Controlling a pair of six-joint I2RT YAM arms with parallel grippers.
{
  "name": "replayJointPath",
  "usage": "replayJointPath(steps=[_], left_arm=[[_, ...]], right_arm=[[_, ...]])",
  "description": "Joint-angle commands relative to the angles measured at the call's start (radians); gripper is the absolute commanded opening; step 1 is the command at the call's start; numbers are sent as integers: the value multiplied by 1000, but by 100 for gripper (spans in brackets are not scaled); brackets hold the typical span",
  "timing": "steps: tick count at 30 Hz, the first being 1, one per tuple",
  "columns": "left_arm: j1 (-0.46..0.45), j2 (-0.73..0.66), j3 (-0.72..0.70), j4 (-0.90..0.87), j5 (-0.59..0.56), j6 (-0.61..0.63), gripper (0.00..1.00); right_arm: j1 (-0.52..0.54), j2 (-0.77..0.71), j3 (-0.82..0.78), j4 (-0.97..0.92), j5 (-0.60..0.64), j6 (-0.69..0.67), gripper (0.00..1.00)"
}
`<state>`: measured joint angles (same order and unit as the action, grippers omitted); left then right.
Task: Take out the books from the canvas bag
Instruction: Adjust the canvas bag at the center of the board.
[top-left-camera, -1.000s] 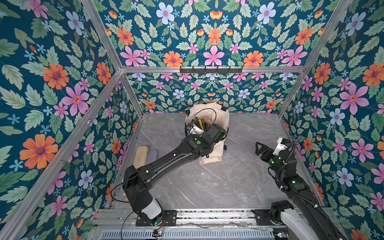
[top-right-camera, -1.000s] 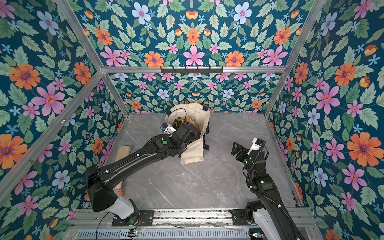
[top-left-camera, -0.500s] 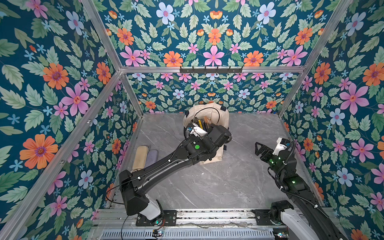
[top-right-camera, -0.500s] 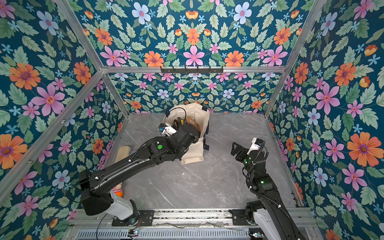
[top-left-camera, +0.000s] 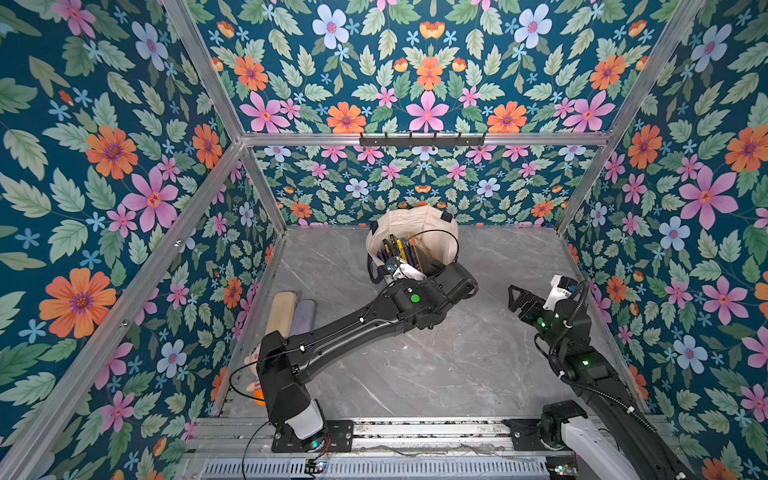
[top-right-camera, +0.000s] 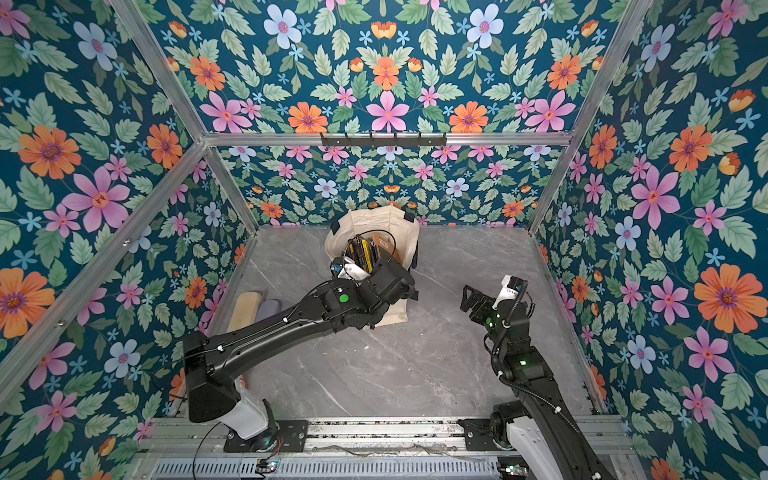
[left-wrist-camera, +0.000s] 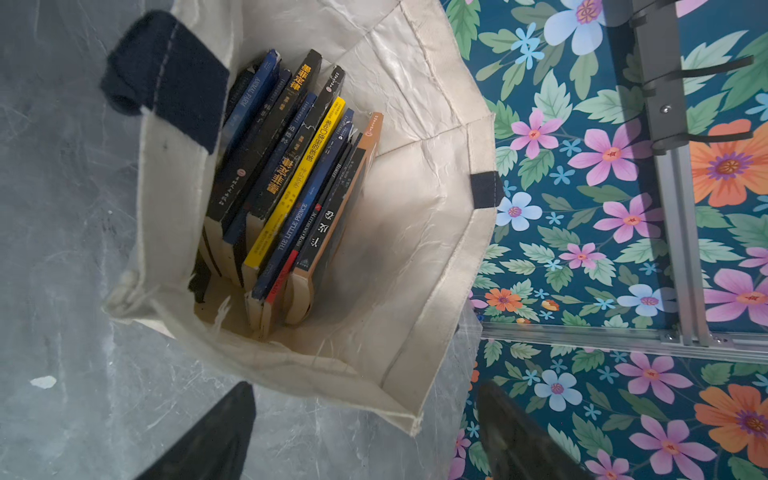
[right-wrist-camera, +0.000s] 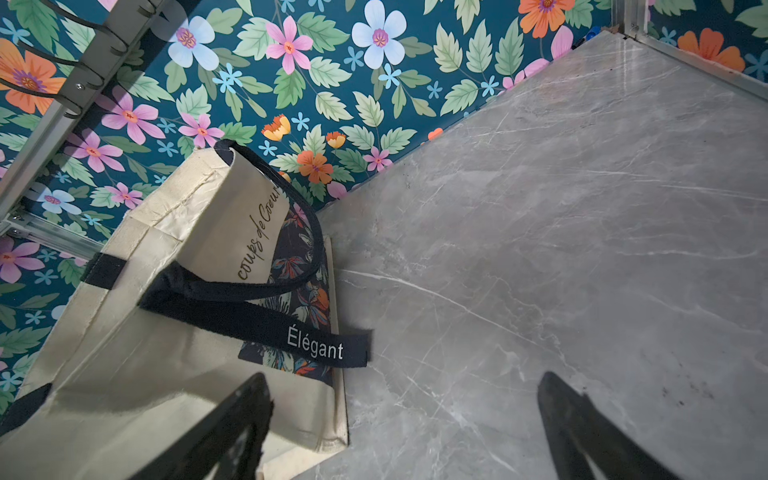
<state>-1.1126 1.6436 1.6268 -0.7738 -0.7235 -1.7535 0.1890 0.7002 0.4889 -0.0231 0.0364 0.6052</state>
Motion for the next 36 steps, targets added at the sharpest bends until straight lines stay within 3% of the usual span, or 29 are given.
replayJointPath(steps=[1,9,19,24,30,32,36], left_arm=[[21,12,-2,-22,-32,-29,85],[96,42,-69,34,82,-63,84],[120,52,-94,37,112,-73,78],[128,36,-114,72,113,-51,55],[135,11,-122,53,97,-40,47],[135,-11,-140,93,87,-11,27],[138,-25,-148,100,83,7,0]], right_arm=[[3,8,2,21,-3,2,99],[6,19,5,23,-10,2,99],[12,24,9,18,-5,-1,99],[15,23,8,18,-8,-2,99],[14,19,8,19,-7,-3,99],[14,21,8,20,-8,-2,99],[13,19,6,20,-8,-3,99]])
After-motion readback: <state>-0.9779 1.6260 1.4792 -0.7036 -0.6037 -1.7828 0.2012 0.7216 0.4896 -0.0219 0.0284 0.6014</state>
